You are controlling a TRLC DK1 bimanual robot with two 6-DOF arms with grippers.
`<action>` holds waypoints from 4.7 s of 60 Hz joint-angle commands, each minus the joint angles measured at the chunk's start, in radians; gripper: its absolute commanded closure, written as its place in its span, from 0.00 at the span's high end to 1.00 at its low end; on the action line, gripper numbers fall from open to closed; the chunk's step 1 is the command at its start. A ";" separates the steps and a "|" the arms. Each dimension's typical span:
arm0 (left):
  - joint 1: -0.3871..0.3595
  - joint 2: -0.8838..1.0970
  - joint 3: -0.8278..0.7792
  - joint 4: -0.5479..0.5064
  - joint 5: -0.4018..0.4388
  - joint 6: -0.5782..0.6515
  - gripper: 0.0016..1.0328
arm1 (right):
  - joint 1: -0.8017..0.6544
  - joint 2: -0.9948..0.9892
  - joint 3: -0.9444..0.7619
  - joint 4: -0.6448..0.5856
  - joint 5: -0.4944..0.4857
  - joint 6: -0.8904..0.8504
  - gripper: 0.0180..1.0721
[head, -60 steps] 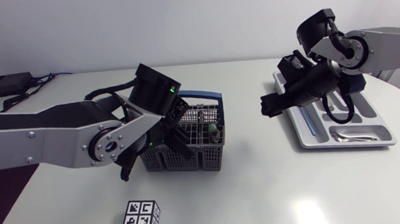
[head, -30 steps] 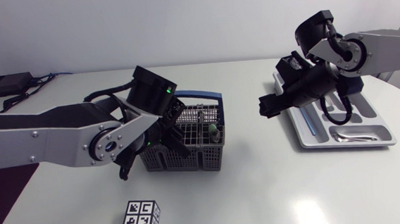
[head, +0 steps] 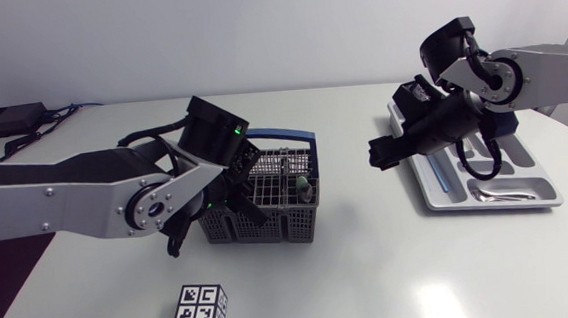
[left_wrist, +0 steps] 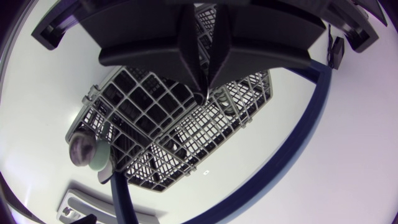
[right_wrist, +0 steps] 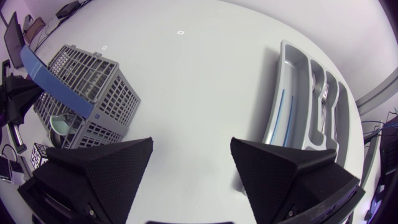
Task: Transfer all utensils from the basket to the drawer tray.
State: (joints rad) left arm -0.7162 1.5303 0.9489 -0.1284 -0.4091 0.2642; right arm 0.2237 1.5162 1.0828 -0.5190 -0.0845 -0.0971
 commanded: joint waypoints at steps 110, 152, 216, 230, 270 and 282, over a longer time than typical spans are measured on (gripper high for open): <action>0.069 -0.394 0.185 -0.289 0.466 -0.353 0.03 | 0.350 -0.473 -0.110 0.013 -0.038 -0.076 0.85; 0.152 -0.127 0.415 -0.517 0.825 -0.464 0.03 | 0.546 -0.292 -0.007 0.083 0.045 -0.144 0.63; 0.187 -0.160 0.427 -0.533 0.883 -0.473 0.13 | 0.572 -0.249 -0.006 0.079 0.022 -0.168 0.05; 0.222 -0.208 0.436 -0.474 0.911 -0.499 0.49 | 0.562 -0.291 -0.034 0.048 -0.024 -0.170 0.05; 0.279 -0.272 0.320 -0.350 0.845 -0.387 0.57 | -0.176 -0.450 -0.175 -0.207 -0.480 -0.638 0.05; 0.233 -0.269 0.264 -0.347 0.760 -0.315 0.57 | -0.419 -0.350 -0.195 -0.257 -0.546 -0.917 0.05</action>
State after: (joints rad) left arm -0.4511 1.2575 1.2560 -0.4866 0.3840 -0.1055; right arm -0.1135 1.1084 0.9146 -0.7532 -0.6071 -0.8581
